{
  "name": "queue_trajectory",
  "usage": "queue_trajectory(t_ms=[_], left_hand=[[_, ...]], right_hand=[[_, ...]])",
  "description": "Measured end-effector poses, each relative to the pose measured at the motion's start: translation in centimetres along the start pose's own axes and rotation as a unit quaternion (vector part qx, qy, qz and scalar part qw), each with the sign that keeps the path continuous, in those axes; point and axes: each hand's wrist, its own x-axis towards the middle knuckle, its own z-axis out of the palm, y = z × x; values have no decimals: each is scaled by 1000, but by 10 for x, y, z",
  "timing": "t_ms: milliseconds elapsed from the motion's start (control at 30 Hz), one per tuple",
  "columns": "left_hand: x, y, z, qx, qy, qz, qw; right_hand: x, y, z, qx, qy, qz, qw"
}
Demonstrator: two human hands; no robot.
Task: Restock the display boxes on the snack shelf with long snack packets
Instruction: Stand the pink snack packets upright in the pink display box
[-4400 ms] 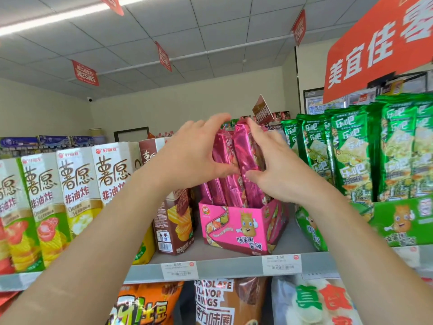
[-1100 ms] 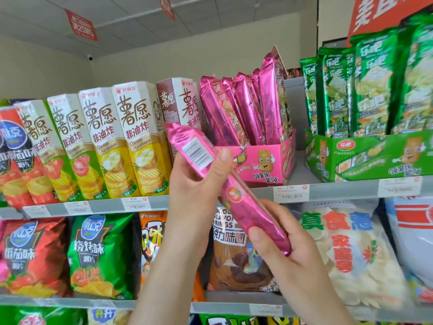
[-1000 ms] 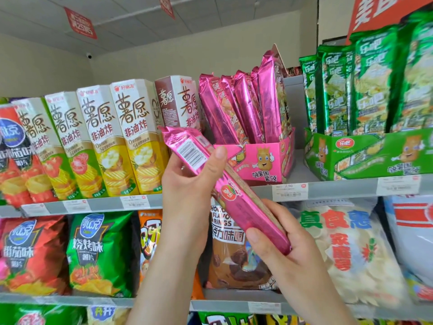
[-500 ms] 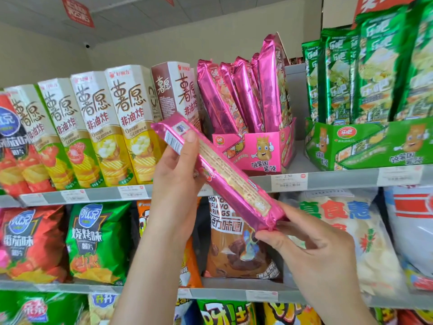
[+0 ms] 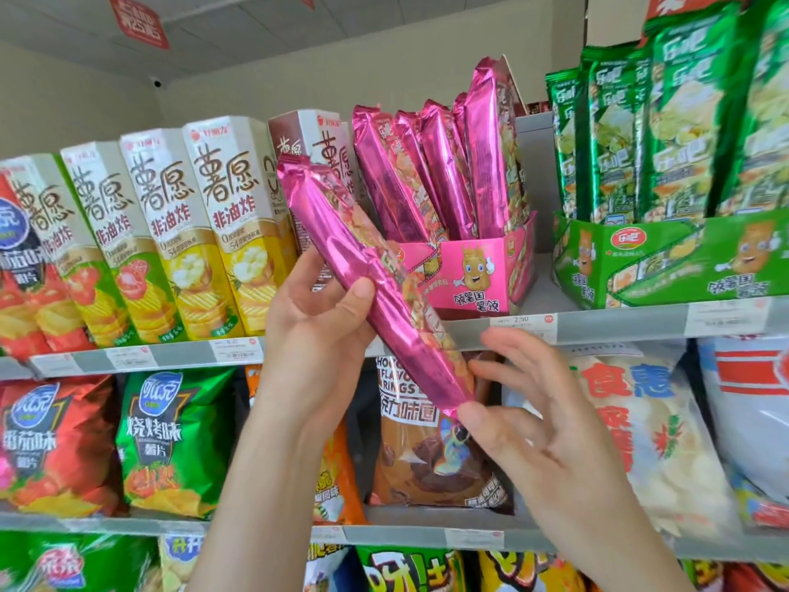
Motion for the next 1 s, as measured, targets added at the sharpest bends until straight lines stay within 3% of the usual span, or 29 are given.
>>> queue_trajectory(t_ms=[167,300,433,567,733,867,1000], left_hand=[[3,-6,-3,-59,-29,-1,998],[4,-8,-3,-56,-30,-23,998],[9,-3,-1,15,-20,-18,1000],[20,7,-1,126,5,46,991],[41,26,-3,237,-51,111,964],[67,42,3,262,-63,155,950],[86,50,9,256,-29,134,957]], right_hand=[[4,0,1,-70,-41,24,996],[3,1,4,-82,10,2,997],[1,5,2,-145,66,-47,986],[2,14,0,-234,111,-83,962],[12,13,0,-282,149,-138,938],[27,0,3,-232,150,-143,950],[38,-13,1,-87,100,-169,977]])
